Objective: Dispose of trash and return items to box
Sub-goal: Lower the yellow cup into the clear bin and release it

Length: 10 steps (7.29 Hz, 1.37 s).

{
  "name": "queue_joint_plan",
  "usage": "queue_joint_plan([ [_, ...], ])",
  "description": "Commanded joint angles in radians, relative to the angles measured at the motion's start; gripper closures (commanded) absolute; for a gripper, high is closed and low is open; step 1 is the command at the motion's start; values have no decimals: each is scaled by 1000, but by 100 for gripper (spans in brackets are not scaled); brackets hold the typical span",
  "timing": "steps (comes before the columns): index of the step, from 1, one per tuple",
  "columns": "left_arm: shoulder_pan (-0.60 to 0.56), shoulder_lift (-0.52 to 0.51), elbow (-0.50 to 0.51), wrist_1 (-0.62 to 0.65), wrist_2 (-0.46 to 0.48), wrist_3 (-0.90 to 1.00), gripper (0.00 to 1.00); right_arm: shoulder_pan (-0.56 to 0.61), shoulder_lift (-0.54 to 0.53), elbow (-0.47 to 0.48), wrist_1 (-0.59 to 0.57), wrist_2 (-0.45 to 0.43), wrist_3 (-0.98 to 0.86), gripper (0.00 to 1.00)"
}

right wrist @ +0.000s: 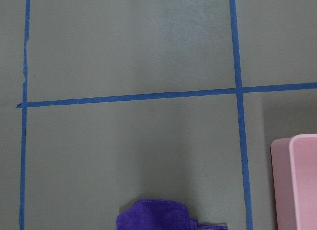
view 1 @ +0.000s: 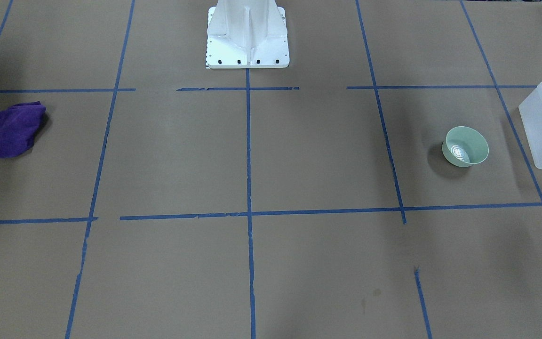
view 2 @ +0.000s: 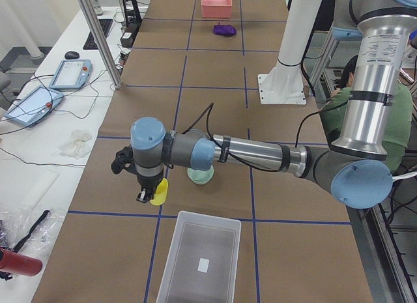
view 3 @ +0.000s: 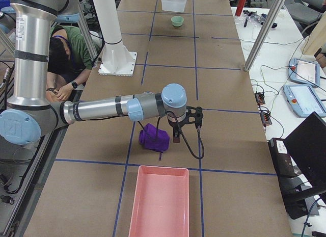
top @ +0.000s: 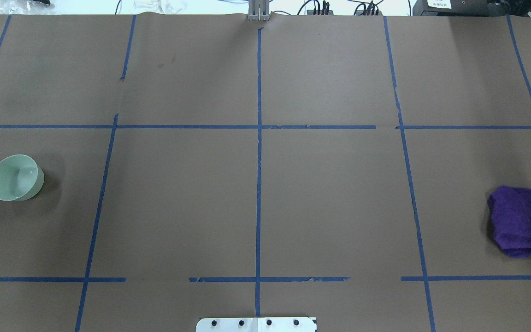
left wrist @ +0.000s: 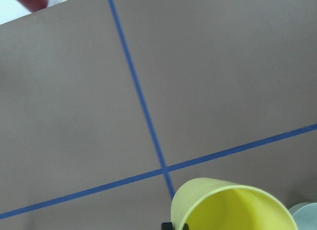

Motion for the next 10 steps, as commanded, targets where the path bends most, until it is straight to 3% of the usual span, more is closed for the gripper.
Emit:
queue_joint_plan([
  [1,-15,119,21,-11,-6,-22,100,-62,-1,51,1,-46,112,0],
  [4,-8,189,19,-48,-30,-147,100,-97,-6,78,7,-49,171,0],
  [6,38,268,25,-230,-73,-260,100,-147,-38,78,152,-69,302,0],
  [10,119,296,91,-393,-97,-306,100,-166,-43,78,164,-69,313,0],
])
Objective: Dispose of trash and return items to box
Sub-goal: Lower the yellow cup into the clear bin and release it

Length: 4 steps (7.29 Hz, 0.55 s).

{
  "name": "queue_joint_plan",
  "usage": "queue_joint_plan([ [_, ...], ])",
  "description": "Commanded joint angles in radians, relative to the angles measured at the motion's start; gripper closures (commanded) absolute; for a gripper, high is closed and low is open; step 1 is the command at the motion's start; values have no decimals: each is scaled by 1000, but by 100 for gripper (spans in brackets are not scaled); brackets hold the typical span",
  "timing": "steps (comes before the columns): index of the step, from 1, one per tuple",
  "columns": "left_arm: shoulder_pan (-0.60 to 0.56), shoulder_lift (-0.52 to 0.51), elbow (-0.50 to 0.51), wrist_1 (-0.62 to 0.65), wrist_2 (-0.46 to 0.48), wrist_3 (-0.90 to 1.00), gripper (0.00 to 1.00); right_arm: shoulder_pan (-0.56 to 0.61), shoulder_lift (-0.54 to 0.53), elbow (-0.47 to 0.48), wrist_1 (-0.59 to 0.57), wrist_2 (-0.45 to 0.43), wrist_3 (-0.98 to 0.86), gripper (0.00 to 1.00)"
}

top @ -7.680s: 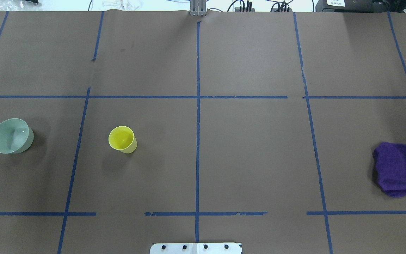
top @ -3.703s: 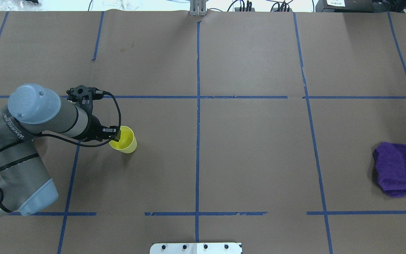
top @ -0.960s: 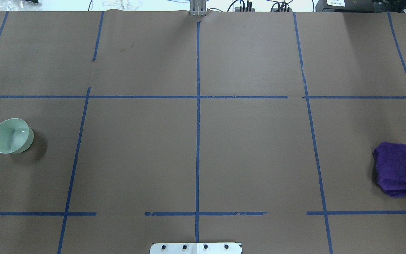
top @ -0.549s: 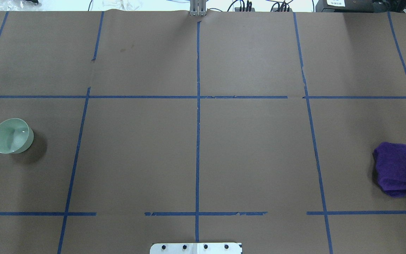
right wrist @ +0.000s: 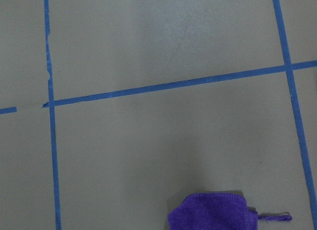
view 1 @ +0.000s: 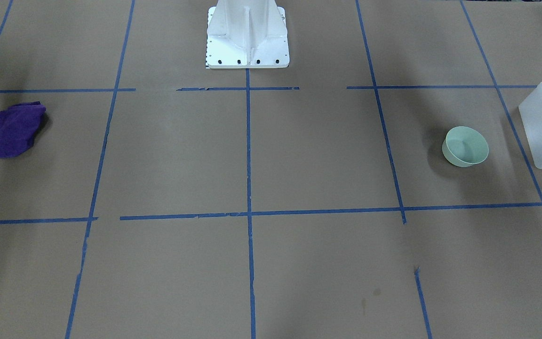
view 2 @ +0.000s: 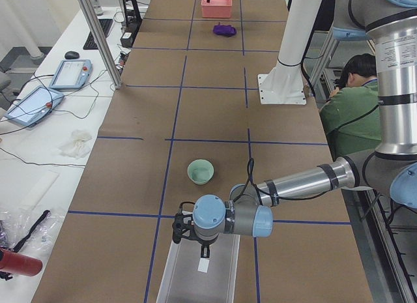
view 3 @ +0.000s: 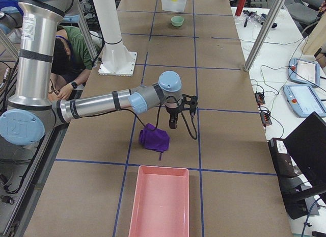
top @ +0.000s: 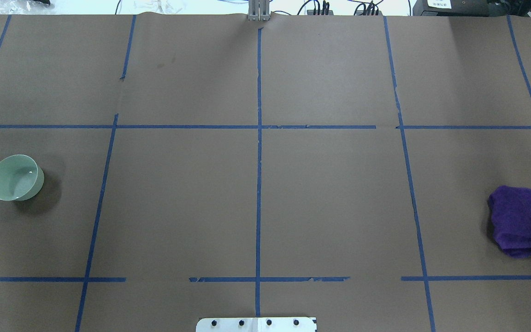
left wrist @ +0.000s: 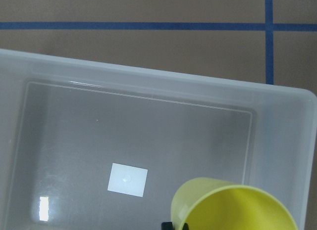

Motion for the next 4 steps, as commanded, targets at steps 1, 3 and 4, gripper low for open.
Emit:
queue_joint_plan([
  [1,52,2,27,-71,-23,-41,100,-4,-1,0,2,0,2,0],
  [3,89,1,57,-140,-32,-65,100,-5,-1,0,2,0,2,0],
  [4,92,1,68,-147,-24,-63,91,-5,-1,0,2,-1,2,0],
])
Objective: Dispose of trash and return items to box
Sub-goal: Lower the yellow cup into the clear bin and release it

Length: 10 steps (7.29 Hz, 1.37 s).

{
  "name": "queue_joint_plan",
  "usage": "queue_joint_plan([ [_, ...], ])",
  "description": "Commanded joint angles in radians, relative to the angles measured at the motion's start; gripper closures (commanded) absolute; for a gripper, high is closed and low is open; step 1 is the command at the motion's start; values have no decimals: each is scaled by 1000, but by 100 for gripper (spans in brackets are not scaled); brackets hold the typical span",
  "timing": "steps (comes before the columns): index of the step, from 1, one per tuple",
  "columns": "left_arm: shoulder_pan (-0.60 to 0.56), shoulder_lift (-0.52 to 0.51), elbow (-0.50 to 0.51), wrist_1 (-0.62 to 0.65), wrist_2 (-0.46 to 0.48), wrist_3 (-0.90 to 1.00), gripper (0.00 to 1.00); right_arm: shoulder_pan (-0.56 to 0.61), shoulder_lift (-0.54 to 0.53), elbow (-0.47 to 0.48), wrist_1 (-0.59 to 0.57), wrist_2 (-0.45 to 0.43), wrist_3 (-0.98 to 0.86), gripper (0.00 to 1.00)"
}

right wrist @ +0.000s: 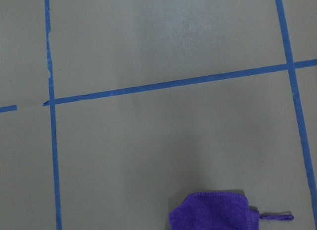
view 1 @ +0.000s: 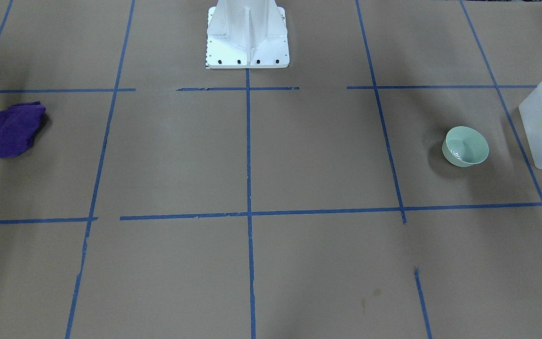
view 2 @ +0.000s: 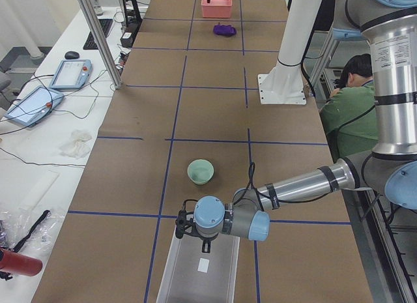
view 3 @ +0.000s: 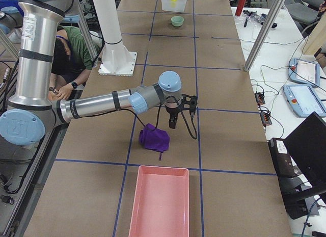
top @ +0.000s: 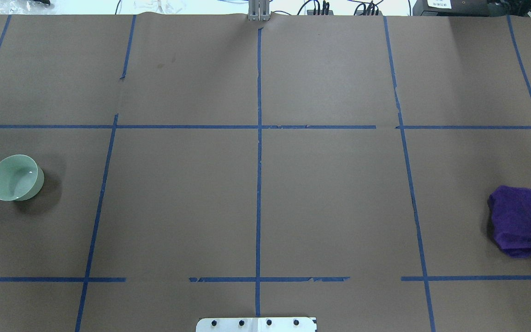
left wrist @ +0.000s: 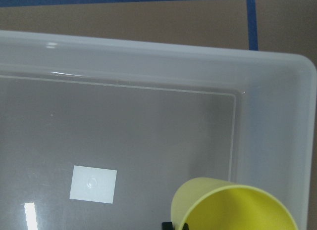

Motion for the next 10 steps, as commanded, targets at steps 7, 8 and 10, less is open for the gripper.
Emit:
queue_joint_plan([
  [7,1,50,-135,-53,18,19,0,-34,0,-2,0,-7,21,0],
  [8,-1,85,-190,-41,17,65,0,-52,0,-2,0,-27,26,0],
  [10,-5,108,-359,46,26,56,0,-123,-2,-5,11,-105,63,0],
])
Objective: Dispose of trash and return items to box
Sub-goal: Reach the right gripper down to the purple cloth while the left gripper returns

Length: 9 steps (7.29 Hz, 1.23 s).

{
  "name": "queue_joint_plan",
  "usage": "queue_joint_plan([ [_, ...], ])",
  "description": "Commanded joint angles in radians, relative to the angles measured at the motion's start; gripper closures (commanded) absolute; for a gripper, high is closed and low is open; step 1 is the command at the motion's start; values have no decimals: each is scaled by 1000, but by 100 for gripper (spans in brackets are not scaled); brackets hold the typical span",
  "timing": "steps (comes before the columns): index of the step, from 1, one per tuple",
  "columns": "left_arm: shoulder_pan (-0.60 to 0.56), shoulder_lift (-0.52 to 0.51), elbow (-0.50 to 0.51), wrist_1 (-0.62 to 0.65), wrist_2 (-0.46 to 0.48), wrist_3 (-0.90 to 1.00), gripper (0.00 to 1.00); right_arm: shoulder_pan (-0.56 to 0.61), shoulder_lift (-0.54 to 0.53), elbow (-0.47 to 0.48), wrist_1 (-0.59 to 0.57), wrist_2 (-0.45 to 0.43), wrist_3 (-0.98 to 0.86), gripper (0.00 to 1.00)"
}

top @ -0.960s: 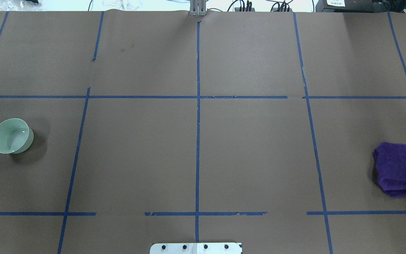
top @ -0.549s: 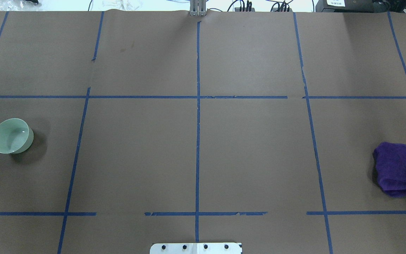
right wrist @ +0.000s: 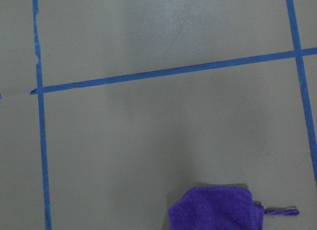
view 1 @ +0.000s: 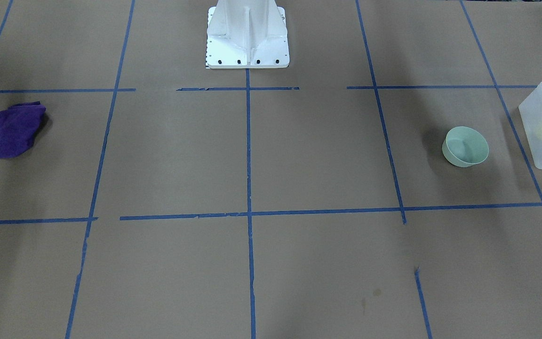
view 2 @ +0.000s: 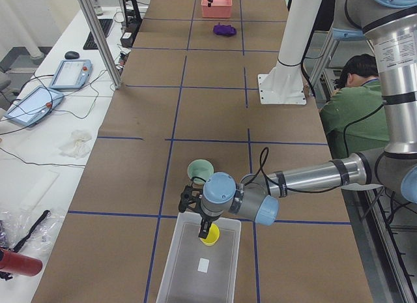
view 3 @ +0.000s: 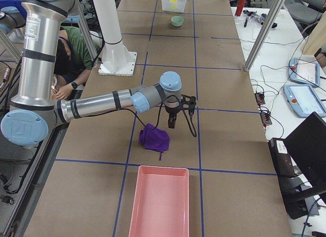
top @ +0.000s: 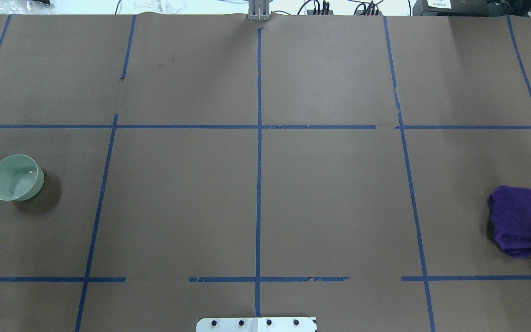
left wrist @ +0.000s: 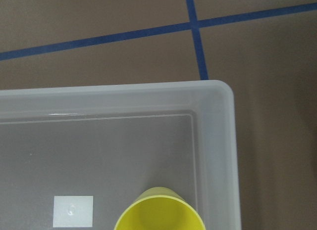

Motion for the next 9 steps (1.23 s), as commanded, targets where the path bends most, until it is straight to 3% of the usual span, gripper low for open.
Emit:
queue_joint_plan([
  [1,-17,4,-153,51,8,-19,0,-72,0,-3,9,-63,37,0],
  [3,-10,-63,-203,48,31,-161,0,-185,-6,-39,129,-172,157,0],
  [5,8,-114,-192,47,28,-222,0,-295,-114,-82,359,-232,285,0],
  [8,105,-151,-190,42,25,-341,0,-434,-151,-82,376,-273,389,0],
  [9,128,-153,-184,30,25,-349,0,-506,-170,-82,374,-349,402,0],
])
